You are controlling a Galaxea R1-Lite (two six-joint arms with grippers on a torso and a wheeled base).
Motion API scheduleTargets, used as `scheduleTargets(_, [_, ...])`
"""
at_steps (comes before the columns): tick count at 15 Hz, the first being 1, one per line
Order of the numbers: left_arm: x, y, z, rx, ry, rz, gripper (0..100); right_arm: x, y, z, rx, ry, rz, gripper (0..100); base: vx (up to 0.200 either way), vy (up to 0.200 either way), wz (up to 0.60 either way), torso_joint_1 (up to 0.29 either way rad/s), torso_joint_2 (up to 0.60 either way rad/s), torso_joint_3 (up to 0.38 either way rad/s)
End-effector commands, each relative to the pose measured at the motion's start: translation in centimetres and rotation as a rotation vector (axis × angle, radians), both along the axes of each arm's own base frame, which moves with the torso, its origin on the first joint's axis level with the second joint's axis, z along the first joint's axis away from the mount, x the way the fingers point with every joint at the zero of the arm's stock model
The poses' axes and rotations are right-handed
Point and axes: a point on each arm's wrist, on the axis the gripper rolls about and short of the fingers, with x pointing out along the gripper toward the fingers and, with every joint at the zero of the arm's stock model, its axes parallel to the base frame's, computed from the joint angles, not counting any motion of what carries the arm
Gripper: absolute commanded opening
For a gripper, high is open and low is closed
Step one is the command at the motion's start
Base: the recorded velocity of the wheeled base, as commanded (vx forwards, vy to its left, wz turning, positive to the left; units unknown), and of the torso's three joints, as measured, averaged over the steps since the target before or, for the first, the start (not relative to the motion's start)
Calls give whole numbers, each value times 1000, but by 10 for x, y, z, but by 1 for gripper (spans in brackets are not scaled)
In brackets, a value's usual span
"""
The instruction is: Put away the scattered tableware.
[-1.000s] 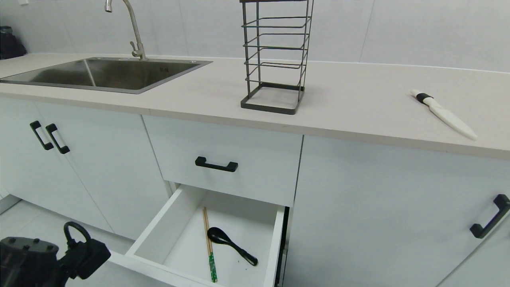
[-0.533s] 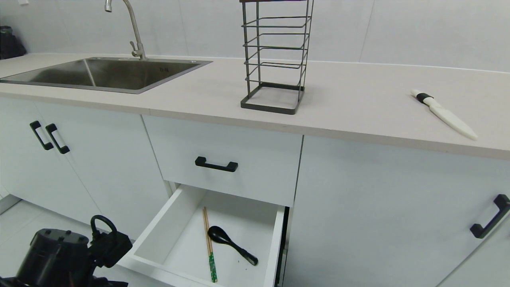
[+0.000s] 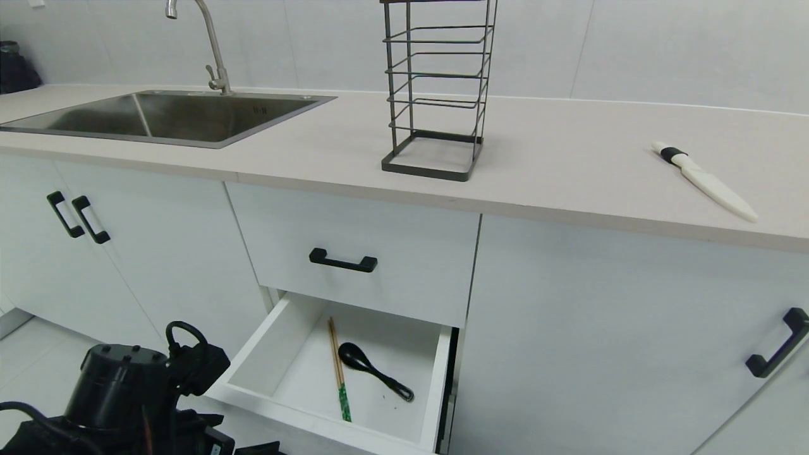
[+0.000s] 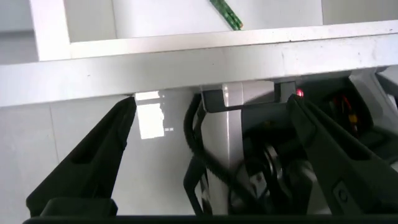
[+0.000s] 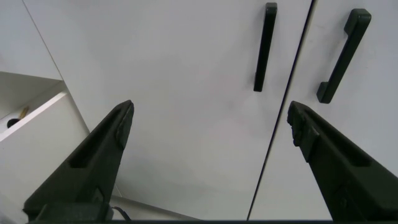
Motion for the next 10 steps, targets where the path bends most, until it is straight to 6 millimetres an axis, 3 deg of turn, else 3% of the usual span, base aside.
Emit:
scheduleTargets(1, [5,-2,-7,10,20,4,100,0,0,0,1,1,1,100,0,0,0,0,0,0])
scheduleTargets(10, [31,-10,-11,-25,-127,16,100,0,0,0,1,3,1,100,0,0,0,0,0,0])
